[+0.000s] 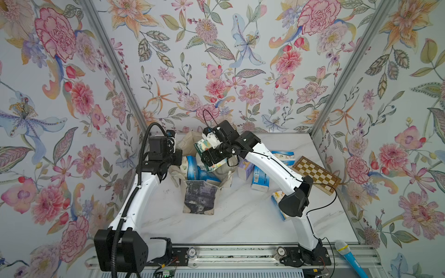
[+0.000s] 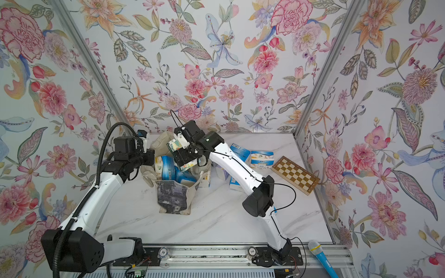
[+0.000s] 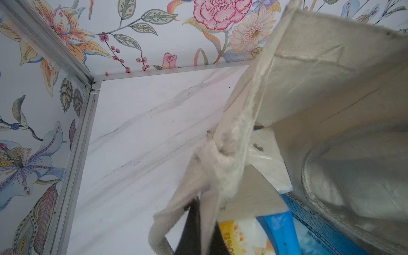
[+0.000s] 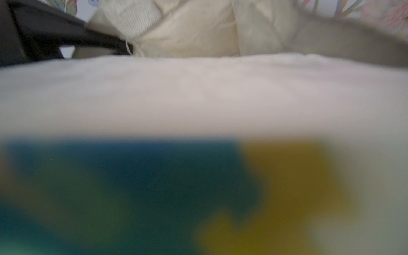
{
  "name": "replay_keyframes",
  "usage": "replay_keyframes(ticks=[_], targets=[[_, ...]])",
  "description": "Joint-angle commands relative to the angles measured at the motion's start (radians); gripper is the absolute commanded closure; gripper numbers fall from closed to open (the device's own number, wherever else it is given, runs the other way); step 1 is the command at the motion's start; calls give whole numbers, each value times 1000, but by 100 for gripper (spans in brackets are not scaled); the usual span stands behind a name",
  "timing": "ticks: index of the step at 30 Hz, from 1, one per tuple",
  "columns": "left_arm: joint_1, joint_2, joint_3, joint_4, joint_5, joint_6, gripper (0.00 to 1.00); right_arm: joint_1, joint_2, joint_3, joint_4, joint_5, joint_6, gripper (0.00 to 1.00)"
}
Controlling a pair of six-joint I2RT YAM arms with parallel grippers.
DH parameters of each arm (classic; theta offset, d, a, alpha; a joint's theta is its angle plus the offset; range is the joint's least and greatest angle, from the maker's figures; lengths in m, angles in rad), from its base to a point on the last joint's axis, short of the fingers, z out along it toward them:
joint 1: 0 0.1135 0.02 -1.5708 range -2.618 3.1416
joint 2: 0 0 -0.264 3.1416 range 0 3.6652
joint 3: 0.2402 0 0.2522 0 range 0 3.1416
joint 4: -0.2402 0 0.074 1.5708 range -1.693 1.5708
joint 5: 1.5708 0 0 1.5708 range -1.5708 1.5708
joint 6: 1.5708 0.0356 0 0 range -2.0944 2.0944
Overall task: Put tissues into the canvas bag
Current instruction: Place the pack of facial tissues in the canvas bag.
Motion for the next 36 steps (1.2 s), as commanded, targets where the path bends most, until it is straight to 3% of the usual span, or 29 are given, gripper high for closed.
replay_keyframes(ticks=[1, 7, 14, 22, 29, 36], targets=[[12, -6, 22, -3, -12, 7, 100, -1, 0, -13, -5, -34, -20, 12], [11, 18, 44, -1, -2, 5, 100, 3, 85, 26, -5, 54, -25, 1], [10, 23, 44, -9, -8, 11, 100, -2, 165, 160, -3, 111, -24, 0], [10, 14, 32, -9, -28, 18, 100, -17, 46, 148, 8, 153, -65, 0], [11, 2, 12, 26, -28, 4, 100, -48, -146, -18, 61, 212, -75, 0], [12, -10, -5, 37, -31, 3, 100, -159, -415, -412, 141, 299, 9, 0]])
